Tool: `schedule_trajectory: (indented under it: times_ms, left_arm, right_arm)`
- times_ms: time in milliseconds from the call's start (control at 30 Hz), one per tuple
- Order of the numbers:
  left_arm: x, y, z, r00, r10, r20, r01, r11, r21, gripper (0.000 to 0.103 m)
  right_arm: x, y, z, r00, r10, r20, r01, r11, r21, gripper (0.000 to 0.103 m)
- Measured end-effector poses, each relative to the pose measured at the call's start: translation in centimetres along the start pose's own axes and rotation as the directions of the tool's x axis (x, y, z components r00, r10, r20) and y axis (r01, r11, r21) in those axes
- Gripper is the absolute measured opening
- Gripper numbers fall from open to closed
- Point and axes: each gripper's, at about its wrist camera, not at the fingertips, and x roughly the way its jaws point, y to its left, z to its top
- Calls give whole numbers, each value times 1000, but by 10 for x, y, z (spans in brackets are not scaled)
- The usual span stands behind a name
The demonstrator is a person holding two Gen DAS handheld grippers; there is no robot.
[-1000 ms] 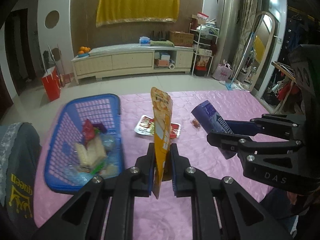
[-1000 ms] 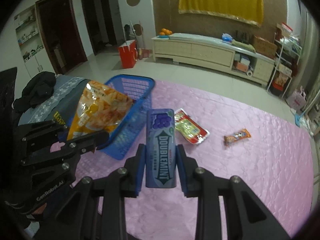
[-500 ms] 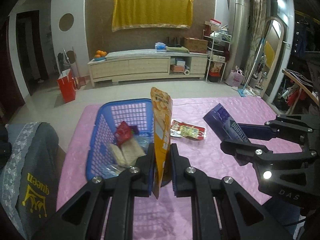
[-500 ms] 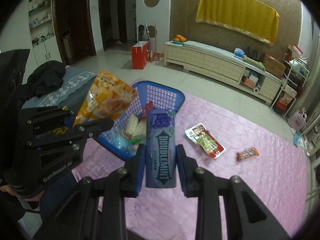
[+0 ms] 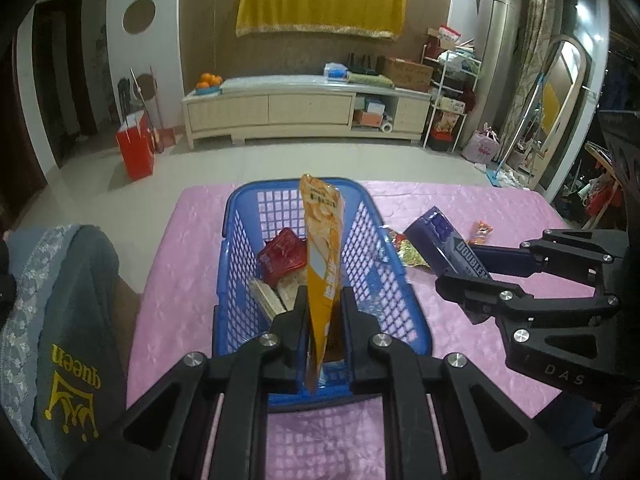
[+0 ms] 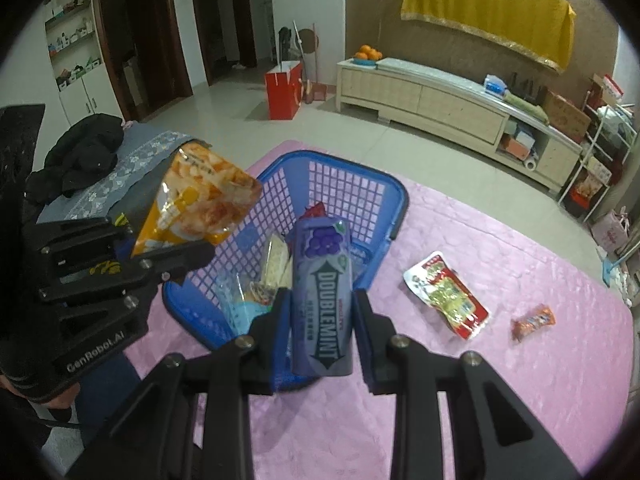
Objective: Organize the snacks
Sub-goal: 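Open the left tool to drop the yellow bag into the basket, then lower the blue Doublemint gum box into the basket and open the right tool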
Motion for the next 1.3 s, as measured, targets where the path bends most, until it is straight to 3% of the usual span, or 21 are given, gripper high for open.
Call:
schedule_trajectory:
  times_ms: [300, 733, 867, 933, 1000, 1133, 1300]
  left_arm:
    - [44, 16, 9, 996, -66, -62, 63, 997, -35, 13]
    - [76, 5, 7, 988, -88, -129, 89, 996, 2, 14]
    - [75, 1, 6, 987, -68, -144, 69, 998, 3, 47]
    - [71, 1, 7, 987, -75, -144, 77, 997, 2, 48]
    - [66, 1, 9, 989, -66, -136, 67, 998, 5, 56]
    - [47, 6, 13, 997, 12, -71, -11, 1000, 12, 56]
    - [38, 18, 17, 996, 82, -42, -82, 997, 7, 58]
  right_arm:
    - [33, -8, 5, 998, -10, -64, 10, 1000, -6, 34]
    - [27, -15, 6, 998, -6, -65, 7, 1000, 8, 34]
    - [21, -14, 6, 998, -1, -57, 1, 1000, 4, 34]
    - [18, -14, 6, 999, -1, -51, 1, 1000, 2, 34]
    - [14, -15, 7, 999, 1, -43, -1, 1000, 6, 34]
    - [11, -14, 9, 1000, 9, -29, -9, 1000, 7, 35]
    - [17, -5, 10, 999, 27, -38, -27, 1000, -13, 35]
